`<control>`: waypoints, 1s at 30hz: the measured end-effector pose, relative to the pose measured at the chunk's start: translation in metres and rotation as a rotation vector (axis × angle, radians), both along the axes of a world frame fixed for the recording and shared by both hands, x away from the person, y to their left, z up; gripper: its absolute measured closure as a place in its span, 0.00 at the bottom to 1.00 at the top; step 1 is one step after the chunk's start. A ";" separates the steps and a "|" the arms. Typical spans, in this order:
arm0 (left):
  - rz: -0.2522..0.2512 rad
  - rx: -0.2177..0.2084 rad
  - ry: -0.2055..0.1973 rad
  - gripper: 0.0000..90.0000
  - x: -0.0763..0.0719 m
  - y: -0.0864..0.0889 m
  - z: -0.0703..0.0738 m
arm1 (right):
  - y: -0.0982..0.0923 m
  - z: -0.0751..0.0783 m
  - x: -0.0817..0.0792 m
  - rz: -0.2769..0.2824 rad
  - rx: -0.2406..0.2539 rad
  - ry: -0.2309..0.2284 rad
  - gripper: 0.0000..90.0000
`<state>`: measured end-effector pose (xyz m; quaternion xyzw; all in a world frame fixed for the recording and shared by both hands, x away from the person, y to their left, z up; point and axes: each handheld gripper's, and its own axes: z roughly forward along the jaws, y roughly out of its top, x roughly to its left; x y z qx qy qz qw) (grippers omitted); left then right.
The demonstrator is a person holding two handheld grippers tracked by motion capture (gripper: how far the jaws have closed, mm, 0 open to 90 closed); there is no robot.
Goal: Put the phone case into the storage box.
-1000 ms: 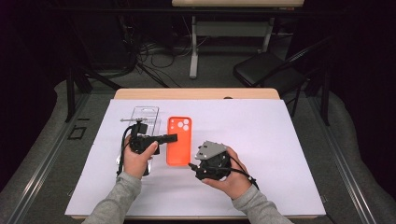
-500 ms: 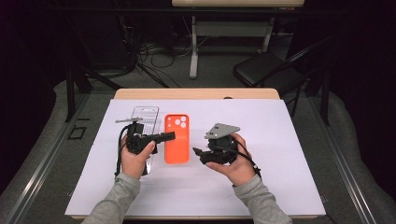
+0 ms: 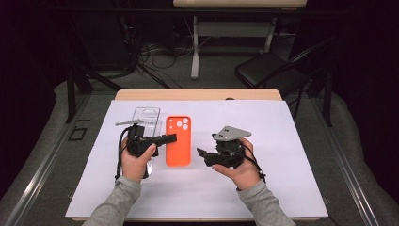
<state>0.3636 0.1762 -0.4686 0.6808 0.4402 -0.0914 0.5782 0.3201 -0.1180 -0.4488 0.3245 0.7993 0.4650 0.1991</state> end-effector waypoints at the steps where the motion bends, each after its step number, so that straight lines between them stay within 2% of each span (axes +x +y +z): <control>1: 0.002 -0.003 0.000 0.89 -0.001 0.000 0.000 | 0.000 0.000 0.000 0.004 0.005 0.007 0.31; 8: -0.015 -0.009 -0.022 0.89 -0.004 -0.003 0.000 | -0.007 0.001 -0.002 0.027 0.095 0.034 0.33; 9: -0.015 -0.009 -0.022 0.89 -0.004 -0.003 0.000 | -0.007 0.001 -0.002 0.027 0.095 0.034 0.33; 10: -0.018 -0.010 -0.025 0.89 -0.005 -0.005 0.000 | -0.009 0.001 -0.001 0.029 0.131 0.048 0.34; 16: -0.035 -0.015 -0.045 0.89 -0.009 -0.009 -0.001 | -0.015 0.001 -0.001 0.028 0.198 0.066 0.35; 25: -0.056 -0.024 -0.056 0.89 -0.014 -0.014 -0.001 | -0.023 -0.004 0.002 0.011 0.295 0.134 0.39; 30: -0.067 -0.027 -0.061 0.89 -0.015 -0.016 -0.002 | -0.024 -0.005 0.003 0.016 0.319 0.154 0.43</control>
